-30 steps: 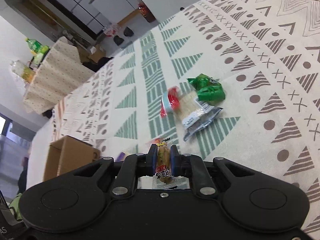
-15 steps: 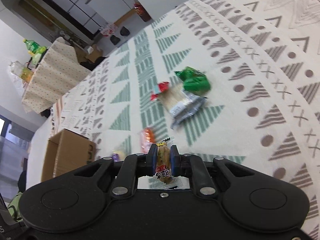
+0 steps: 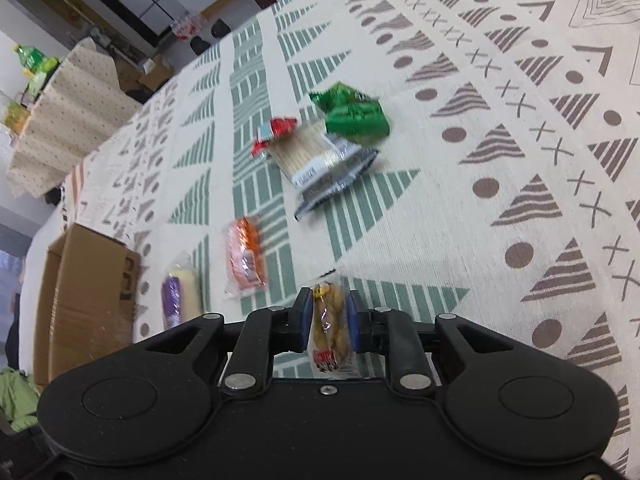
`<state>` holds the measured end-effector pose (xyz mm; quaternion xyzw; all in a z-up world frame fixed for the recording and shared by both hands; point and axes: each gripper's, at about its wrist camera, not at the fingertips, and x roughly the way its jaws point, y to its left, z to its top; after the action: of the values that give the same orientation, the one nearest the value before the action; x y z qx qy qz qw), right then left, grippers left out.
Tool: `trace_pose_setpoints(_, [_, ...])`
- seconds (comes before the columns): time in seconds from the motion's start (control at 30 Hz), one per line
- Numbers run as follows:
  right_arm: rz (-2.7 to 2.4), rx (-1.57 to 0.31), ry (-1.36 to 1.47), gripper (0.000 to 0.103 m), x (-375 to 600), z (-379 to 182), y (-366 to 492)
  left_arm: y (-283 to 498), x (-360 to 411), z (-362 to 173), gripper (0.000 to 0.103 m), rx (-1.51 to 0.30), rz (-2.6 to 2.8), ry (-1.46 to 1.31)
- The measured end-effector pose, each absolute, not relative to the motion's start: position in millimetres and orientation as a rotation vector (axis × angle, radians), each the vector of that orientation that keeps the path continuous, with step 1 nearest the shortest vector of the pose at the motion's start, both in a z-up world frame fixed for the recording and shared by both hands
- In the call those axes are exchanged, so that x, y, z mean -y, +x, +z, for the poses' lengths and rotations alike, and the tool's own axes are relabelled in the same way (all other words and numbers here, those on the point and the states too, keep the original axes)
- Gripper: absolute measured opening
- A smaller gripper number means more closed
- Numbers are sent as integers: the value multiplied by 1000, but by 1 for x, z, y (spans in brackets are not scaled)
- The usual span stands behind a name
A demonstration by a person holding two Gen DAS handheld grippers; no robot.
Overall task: Organize snacks
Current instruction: 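Lift the purple bar with the left gripper while the right gripper holds the bread stick packet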
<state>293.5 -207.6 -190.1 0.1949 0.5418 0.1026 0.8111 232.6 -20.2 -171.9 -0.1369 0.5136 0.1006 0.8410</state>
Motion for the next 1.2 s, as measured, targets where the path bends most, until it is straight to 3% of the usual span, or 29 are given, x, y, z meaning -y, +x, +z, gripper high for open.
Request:
trace_pose_setpoints(0.4, [225,-1179,274,24,190,-192,281,236,17,-189,47,-1104,221,-280])
trace_pose_setpoints(0.6, [234,-1144,221,17,187,-188,277,233,13,-184,32,-1082,230,-290])
trace_pose_setpoints(1.2, [409,-950,381,17,182,-131,271,211,3,-106,31,-931,224,-292])
